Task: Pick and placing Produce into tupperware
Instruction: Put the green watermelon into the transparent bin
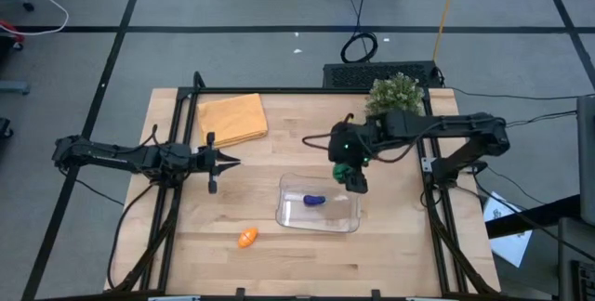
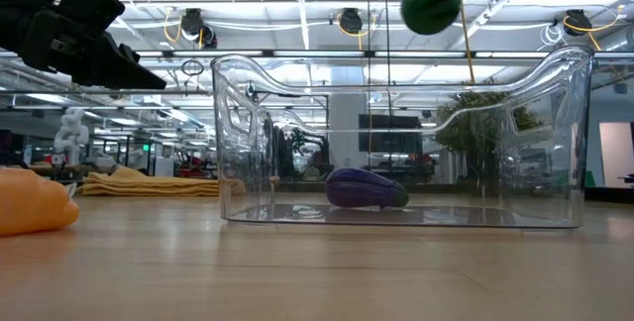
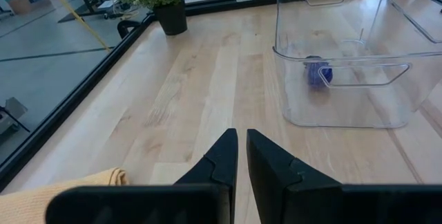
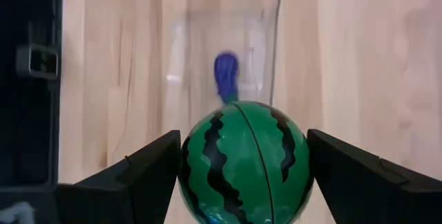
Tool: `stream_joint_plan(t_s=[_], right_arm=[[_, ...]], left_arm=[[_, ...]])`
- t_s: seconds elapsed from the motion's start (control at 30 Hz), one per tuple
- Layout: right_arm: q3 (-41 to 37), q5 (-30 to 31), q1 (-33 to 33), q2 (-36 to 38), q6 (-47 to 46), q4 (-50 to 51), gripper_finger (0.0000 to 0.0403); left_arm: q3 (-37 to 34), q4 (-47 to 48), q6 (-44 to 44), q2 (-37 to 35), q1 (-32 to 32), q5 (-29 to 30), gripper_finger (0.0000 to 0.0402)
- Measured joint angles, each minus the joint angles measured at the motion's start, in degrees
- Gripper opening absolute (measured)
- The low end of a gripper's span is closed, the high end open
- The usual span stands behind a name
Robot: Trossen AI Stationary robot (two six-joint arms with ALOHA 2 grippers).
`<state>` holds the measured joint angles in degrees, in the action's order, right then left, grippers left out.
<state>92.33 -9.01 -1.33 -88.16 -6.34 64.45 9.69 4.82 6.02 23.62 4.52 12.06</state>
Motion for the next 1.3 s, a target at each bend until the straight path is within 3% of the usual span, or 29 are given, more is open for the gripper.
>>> stream_joint_plan(t_s=[0.2, 0.93, 1.3], right_arm=[[0.1, 4.4, -1.2, -0.8, -1.3, 2.0, 0.0289], [0.1, 4.8, -4.5, -1.0, -0.5, -4.2, 0.0288], [0.1, 6.0, -7.7, -7.8, -0.5, -4.6, 0.0288]], left_arm=[[0.0, 0.0, 0.1, 0.0, 0.0, 0.0, 0.0037], [0.0, 0.1, 0.1, 0.0, 0.0, 0.0, 0.0037], [0.0, 0.1, 0.2, 0.0, 0.0, 0.0, 0.0037]])
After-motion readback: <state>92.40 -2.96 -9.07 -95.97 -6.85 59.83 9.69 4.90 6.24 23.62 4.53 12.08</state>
